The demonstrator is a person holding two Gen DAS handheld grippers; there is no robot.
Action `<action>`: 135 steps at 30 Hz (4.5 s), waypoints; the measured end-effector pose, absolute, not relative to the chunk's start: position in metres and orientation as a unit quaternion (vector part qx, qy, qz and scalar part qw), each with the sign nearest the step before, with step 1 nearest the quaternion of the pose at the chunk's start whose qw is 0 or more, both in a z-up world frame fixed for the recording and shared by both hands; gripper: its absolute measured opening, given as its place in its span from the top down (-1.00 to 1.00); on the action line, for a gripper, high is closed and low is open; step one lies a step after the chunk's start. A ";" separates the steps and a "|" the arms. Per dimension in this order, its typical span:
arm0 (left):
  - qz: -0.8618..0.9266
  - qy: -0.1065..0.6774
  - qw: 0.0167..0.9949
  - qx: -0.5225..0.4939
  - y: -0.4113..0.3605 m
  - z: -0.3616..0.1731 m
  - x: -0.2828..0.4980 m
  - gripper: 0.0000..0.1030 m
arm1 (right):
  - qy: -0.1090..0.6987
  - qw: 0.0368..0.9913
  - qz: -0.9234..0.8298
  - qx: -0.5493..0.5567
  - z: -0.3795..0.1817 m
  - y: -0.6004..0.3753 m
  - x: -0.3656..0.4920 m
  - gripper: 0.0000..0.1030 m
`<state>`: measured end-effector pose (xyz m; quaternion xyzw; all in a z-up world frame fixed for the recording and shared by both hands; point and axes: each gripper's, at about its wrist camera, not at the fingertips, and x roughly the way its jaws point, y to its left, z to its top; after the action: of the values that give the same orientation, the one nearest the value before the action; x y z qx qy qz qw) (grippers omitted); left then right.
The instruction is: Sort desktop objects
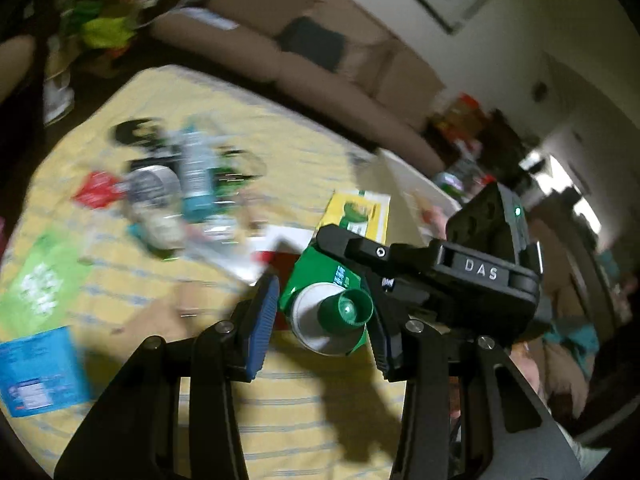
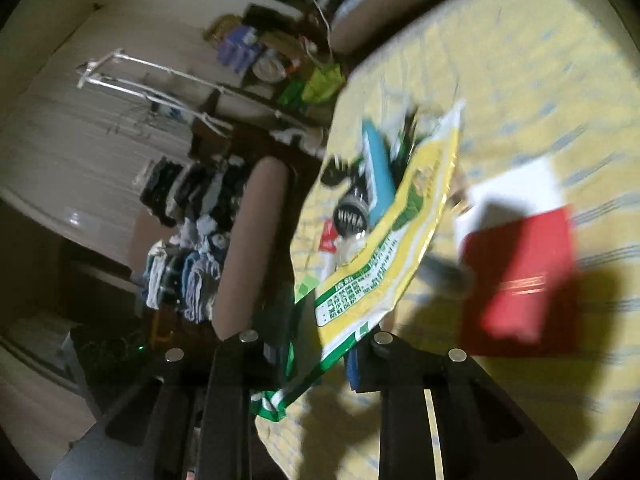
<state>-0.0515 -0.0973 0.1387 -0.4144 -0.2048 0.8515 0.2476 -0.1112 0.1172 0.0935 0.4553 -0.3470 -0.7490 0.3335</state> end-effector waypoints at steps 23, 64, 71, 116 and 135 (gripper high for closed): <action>0.791 -0.112 0.368 -0.476 0.315 0.163 -0.140 0.19 | -0.323 0.183 -0.821 0.434 0.168 0.506 -0.138 0.60; 0.838 -0.079 0.254 -0.476 0.243 0.169 -0.114 -0.98 | -0.284 0.118 -0.834 0.459 0.149 0.551 -0.155 0.07; 0.844 -0.057 0.242 -0.476 0.230 0.165 -0.073 -0.99 | -0.252 0.120 -0.850 0.447 0.163 0.508 -0.092 -0.65; 0.901 -0.019 0.065 -0.429 -0.001 0.130 0.042 -1.00 | -0.036 0.129 -0.910 0.393 0.155 0.215 0.089 -0.99; 0.887 -0.022 -0.007 -0.461 -0.078 0.007 -0.013 -1.00 | -0.038 -0.001 -0.893 0.448 0.004 0.134 -0.002 -1.00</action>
<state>-0.0127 -0.0784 0.0075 -0.4613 -0.0224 0.8869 -0.0073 -0.0024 0.1340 0.0036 0.4484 -0.0384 -0.8930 -0.0015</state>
